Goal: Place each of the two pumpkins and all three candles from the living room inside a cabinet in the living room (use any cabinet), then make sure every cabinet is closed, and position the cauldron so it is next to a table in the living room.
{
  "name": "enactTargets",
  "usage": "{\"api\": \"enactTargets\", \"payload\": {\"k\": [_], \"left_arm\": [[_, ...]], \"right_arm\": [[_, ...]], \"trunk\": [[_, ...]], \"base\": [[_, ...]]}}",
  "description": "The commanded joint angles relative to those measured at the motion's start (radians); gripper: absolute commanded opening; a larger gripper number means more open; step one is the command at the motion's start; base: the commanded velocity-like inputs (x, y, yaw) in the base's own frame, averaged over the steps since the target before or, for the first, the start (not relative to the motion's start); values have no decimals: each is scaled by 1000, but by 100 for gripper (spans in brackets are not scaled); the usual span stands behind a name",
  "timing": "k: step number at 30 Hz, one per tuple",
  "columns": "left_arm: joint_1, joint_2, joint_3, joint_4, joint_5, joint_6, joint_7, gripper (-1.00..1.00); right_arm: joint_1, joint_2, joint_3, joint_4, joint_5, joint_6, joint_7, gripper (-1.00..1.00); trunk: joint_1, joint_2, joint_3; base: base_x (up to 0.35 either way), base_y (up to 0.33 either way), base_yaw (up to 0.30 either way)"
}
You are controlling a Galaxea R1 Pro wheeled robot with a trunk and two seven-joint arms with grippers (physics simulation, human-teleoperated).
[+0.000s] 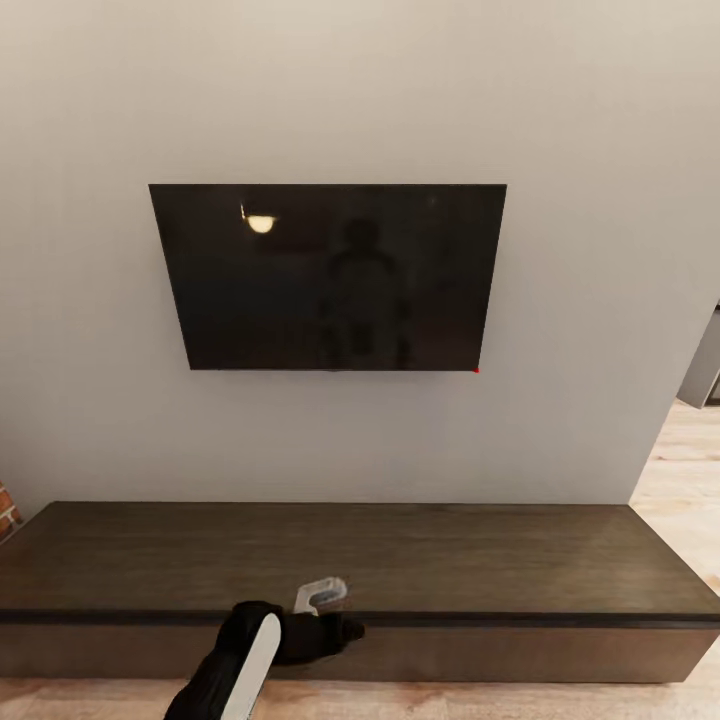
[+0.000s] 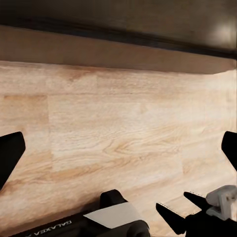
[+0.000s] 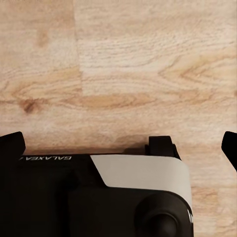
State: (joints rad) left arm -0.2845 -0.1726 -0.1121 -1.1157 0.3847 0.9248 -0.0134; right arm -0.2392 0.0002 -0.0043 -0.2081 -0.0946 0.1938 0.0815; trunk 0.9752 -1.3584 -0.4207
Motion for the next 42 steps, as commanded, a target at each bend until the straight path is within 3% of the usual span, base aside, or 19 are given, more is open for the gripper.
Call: {"api": "enactTargets", "payload": {"k": [1, 5, 7, 12, 14, 16, 19, 22, 24, 26, 34, 37, 38, 41, 42], "left_arm": [[-23, 0, -2, -1, 22, 5, -1, 100], [-99, -1, -6, -1, 67, 8, -4, 100], [-132, -1, -8, -1, 106, 9, -5, 100], [-232, 1, -9, -1, 236, 9, -7, 100], [-254, 1, -9, -1, 270, 9, -9, 100], [-302, 1, -9, -9, 338, 9, -9, 100], [-330, 1, -9, -13, 388, 8, -8, 100], [-347, 1, -9, -14, 408, 8, -6, 100], [-382, 0, -9, -15, 422, 7, -9, 100], [-408, 0, -8, -16, 435, 7, -12, 100], [-429, 1, -8, -107, 484, 5, -14, 100], [-430, 1, -8, -124, 487, 4, -14, 100], [-430, 1, -8, -126, 487, 4, -15, 100], [-430, 1, -8, -133, 503, 3, -18, 100], [-430, 1, -8, -134, 507, 3, -19, 100]], "right_arm": [[0, 0, 0, -2, -10, 5, 1, 100], [0, 1, 1, -1, -7, 3, 1, 100], [0, 0, 2, -2, -6, 2, 5, 100], [-5, -1, 1, -16, -9, 6, 13, 100], [-20, -2, 1, -22, -9, 9, 13, 100], [-37, -2, 0, -25, -11, 5, 13, 100], [-43, -2, -8, -26, -20, 3, 11, 100], [-59, -2, -41, -26, -68, 7, 12, 100], [-106, -2, -90, -23, -173, 12, 14, 100], [-143, -2, -106, -20, -234, 23, 15, 100], [-254, -2, -137, -18, -300, 157, 42, 100], [-272, -3, -178, -18, -408, 167, 83, 100], [-274, -3, -182, -18, -432, 168, 92, 100], [-278, -8, -195, -9, -556, 170, 159, 100], [-279, -11, -196, -5, -571, 171, 172, 100]], "trunk": [[0, -1, -1], [0, -1, -1], [0, -1, -1], [0, -1, -1], [0, -1, -1], [0, -1, -1], [0, -1, -1], [0, -1, -1], [0, -1, -1], [0, -1, -1], [0, -1, -1], [0, -1, -1], [0, -1, -1], [0, -1, -1], [0, -1, -1]], "base": [[0, 0, 0], [0, 0, 0], [0, 0, 0], [0, 0, 0], [0, 0, 0], [0, 0, 0], [0, 0, 0], [0, 0, 0], [0, 0, 0], [0, 0, 0], [0, 0, 0], [0, 0, 0], [0, 0, 0], [0, 0, 0], [0, 0, 0]]}}
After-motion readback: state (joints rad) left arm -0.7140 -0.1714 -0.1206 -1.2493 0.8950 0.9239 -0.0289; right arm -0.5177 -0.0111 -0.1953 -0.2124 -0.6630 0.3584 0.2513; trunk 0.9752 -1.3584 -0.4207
